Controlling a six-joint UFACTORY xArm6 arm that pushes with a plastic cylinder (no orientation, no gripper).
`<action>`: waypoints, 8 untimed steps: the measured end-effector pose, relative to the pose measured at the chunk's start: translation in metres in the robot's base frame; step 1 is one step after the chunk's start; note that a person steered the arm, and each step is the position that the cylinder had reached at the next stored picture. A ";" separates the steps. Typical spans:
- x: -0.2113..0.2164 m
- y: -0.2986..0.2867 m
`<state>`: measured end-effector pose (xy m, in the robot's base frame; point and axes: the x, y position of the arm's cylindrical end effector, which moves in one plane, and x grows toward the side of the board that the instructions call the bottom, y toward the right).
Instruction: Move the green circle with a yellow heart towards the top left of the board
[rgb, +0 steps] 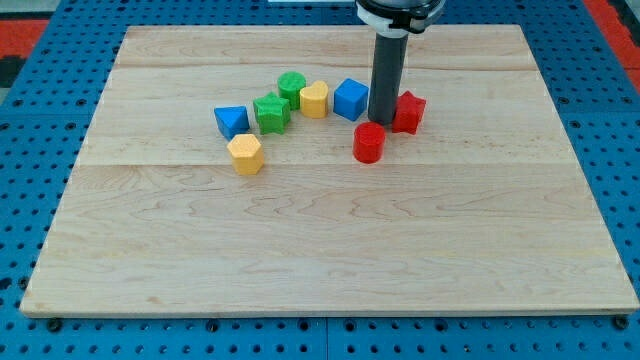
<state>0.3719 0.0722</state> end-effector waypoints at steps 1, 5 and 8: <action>-0.010 -0.021; -0.048 -0.111; -0.128 -0.220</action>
<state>0.2439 -0.1479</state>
